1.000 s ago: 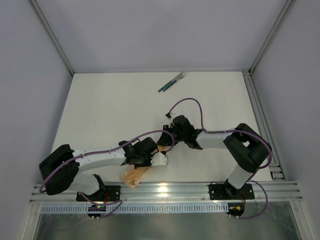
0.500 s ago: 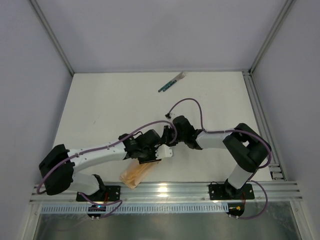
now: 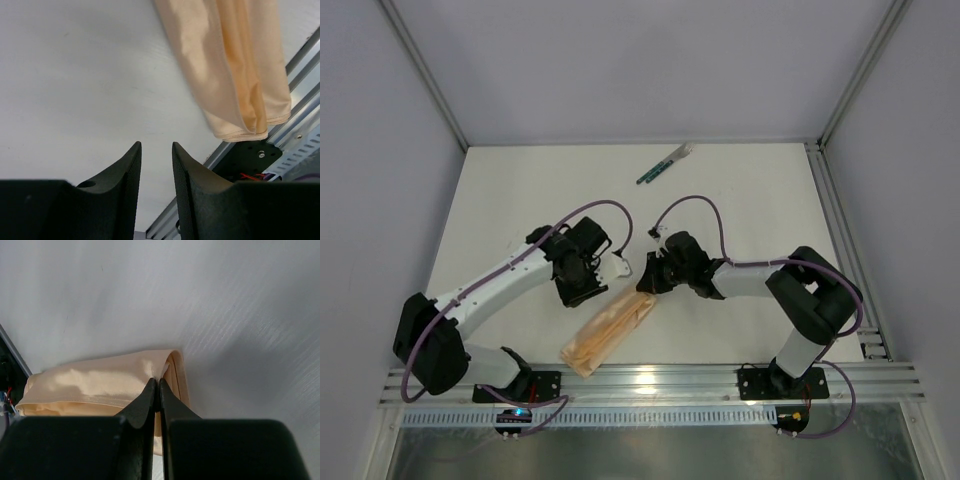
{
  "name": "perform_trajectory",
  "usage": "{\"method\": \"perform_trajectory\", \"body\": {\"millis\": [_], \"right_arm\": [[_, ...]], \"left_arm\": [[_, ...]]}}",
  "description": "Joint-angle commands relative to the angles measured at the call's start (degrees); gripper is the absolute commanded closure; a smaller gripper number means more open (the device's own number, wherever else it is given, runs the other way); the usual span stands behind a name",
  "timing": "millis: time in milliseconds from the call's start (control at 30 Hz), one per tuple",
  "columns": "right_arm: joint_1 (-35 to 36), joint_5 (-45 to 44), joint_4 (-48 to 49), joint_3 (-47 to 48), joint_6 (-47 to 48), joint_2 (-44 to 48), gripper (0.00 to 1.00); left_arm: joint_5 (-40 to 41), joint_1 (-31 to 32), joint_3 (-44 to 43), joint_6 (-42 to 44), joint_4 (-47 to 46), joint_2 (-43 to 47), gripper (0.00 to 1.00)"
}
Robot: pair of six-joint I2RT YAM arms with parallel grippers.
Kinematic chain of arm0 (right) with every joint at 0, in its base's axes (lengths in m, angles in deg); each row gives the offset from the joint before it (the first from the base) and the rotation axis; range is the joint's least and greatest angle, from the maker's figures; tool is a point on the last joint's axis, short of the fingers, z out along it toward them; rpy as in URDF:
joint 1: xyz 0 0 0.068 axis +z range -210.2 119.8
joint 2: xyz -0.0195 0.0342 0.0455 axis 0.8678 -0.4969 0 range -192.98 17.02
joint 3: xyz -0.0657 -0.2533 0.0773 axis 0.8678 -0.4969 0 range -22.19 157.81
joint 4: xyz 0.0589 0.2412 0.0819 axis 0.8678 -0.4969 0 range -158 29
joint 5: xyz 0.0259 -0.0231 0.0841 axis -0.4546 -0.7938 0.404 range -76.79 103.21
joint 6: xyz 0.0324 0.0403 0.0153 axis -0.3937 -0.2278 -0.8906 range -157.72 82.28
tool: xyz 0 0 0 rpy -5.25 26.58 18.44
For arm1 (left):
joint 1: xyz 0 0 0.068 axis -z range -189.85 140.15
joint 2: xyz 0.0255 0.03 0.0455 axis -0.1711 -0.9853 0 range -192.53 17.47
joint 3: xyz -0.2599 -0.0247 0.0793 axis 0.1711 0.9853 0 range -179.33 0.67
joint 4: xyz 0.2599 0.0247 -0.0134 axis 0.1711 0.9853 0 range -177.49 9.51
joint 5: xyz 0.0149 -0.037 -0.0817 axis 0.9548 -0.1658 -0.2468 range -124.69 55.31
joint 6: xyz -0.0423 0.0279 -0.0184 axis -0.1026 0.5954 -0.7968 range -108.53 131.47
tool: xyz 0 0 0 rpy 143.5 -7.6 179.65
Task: Fold the napkin into a case and place the utensils inside
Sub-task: Fold the smaller-rectangle-folded napkin at the center of the board, then pick up the top corner of the smaller rectangle folded napkin from the center of the board.
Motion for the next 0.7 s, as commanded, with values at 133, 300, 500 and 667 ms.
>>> {"method": "perform_trajectory", "body": {"millis": [133,300,500,667], "right_arm": [[0.17,-0.01,0.96,1.24,3.56,-0.06,0.96],[0.17,-0.35,-1.58,2.47,4.88,0.29,0.96],[0.09,-1.06,-2.03,3.17,5.24,-0.06,0.96],[0.17,-1.14,-3.17,3.79,5.41,-0.24,0.96]], "left_arm": [[-1.08,-2.78,5.59,-3.52,-10.66,3.22,0.67],[-3.03,-0.06,11.47,-5.56,-20.07,4.19,0.67],[-0.30,10.73,19.02,-3.63,-23.86,3.40,0.69],[-2.85,13.13,20.71,-0.12,-22.64,3.57,0.73]]}}
